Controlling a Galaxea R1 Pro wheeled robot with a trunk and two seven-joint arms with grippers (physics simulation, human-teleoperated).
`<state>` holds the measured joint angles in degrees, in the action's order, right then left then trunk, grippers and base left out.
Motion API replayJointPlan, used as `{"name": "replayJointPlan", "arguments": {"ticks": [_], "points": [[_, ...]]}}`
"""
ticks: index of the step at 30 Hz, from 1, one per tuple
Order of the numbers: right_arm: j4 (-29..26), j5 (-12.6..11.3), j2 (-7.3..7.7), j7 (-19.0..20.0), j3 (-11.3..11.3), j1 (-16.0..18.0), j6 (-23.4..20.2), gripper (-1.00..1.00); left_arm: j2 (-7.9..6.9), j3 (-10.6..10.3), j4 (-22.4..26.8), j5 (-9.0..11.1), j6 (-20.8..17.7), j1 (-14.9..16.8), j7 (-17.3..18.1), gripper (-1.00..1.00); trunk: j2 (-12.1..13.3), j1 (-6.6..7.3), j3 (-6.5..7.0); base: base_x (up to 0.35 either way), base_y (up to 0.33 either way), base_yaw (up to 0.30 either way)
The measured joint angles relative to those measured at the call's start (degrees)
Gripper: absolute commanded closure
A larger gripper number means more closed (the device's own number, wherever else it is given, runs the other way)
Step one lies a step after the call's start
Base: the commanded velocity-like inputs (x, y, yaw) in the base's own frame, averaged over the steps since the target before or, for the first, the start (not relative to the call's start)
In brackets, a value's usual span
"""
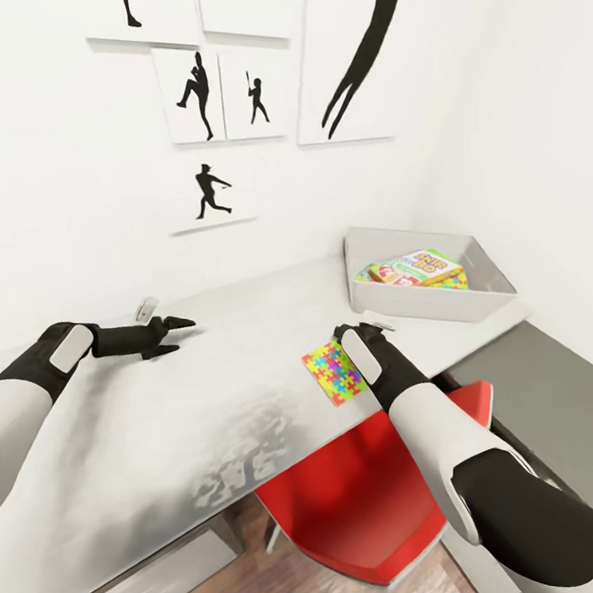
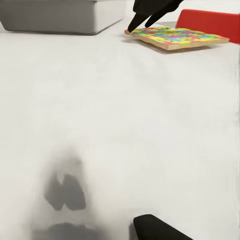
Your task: Put all the toys in the child's room - the three board games (two on the bed and one on the table), the two jigsaw puzzles on the table, and the tennis ball on the table - inside the toy box on the table in the child's room.
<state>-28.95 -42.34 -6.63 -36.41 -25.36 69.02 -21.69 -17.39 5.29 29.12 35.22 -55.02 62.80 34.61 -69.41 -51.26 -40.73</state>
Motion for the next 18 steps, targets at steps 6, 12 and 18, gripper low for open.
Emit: {"name": "replayJointPlan", "arguments": {"ticks": [6, 12, 18], "points": [[0.00, -0.03, 0.00, 0.00, 0.05, 0.00, -0.02, -1.00, -0.09, 0.14, 0.03, 0.77, -0.19, -0.29, 0.09, -1.00, 0.00, -0.01, 0.00, -0.124, 0.125, 0.000], [0.00, -0.06, 0.00, 0.00, 0.03, 0.00, -0.03, -1.00, -0.32, 0.14, 0.03, 0.71, -0.18, -0.32, 0.17, -1.00, 0.00, -0.02, 0.00, -0.167, 0.136, 0.000], [0.00, -0.06, -0.05, 0.00, 0.05, 0.00, -0.04, -1.00, -0.36, 0.16, 0.02, 0.53, -0.15, -0.32, 0.34, -1.00, 0.00, -0.01, 0.00, -0.171, 0.169, 0.000]]}}
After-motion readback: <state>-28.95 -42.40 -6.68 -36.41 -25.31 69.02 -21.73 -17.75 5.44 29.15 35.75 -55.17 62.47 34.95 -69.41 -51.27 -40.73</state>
